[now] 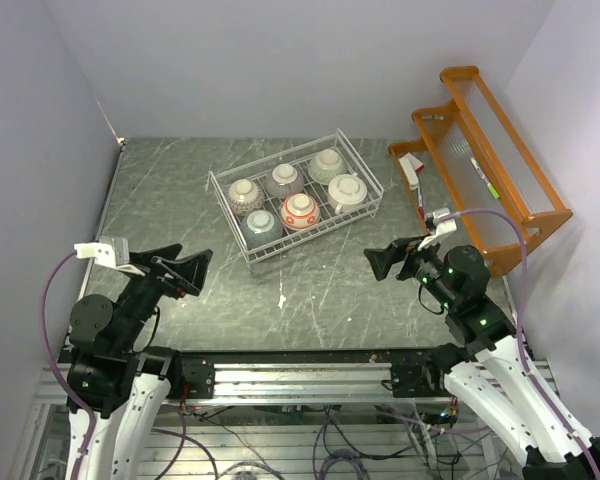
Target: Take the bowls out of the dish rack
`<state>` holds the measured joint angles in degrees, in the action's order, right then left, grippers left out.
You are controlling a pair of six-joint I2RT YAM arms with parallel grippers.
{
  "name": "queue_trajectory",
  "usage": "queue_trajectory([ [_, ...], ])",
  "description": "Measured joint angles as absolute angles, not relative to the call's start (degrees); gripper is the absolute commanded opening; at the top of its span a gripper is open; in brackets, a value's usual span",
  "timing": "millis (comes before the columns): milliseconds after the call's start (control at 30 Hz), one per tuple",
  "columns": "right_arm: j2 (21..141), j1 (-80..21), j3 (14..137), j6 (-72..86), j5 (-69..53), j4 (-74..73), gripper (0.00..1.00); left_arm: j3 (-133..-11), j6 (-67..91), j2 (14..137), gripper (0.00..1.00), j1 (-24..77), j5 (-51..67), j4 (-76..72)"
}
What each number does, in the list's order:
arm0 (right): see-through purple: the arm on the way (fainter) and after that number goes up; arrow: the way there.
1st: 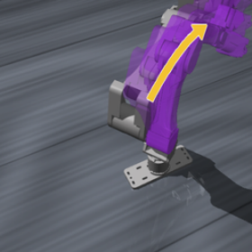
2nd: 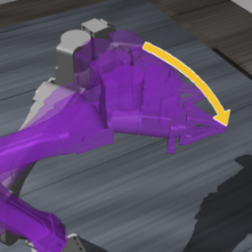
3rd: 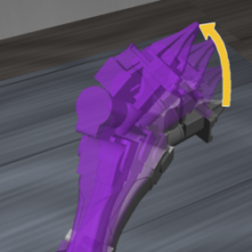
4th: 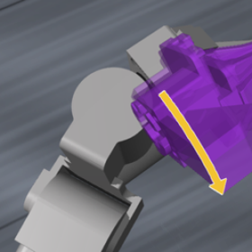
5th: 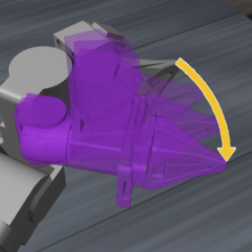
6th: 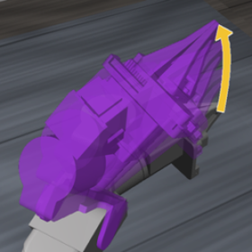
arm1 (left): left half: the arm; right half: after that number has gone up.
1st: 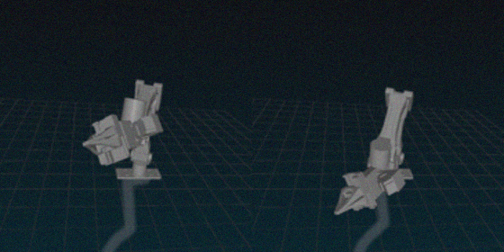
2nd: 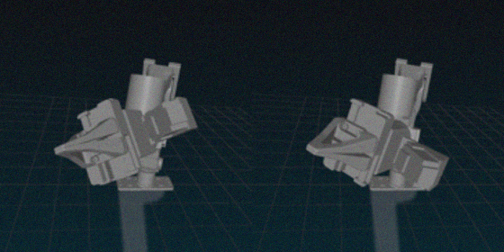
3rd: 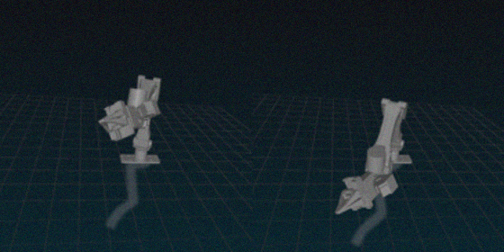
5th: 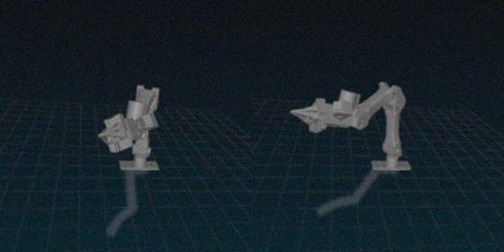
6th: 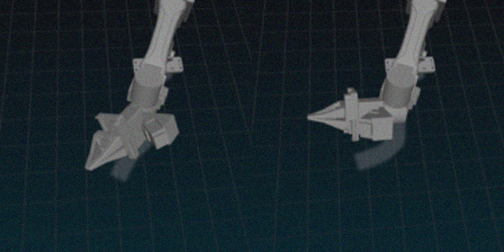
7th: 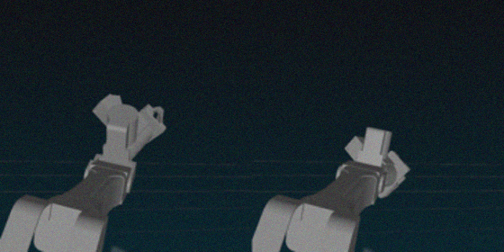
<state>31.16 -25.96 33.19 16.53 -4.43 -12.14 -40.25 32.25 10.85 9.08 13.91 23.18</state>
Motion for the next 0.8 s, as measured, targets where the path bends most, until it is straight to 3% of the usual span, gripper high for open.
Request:
queue_trajectory([
  [800,37.1,-26.0,31.6,22.7,4.3,-9.6,1.00,-39.7,34.1,16.4,0.98,9.1,13.3,24.9],
])
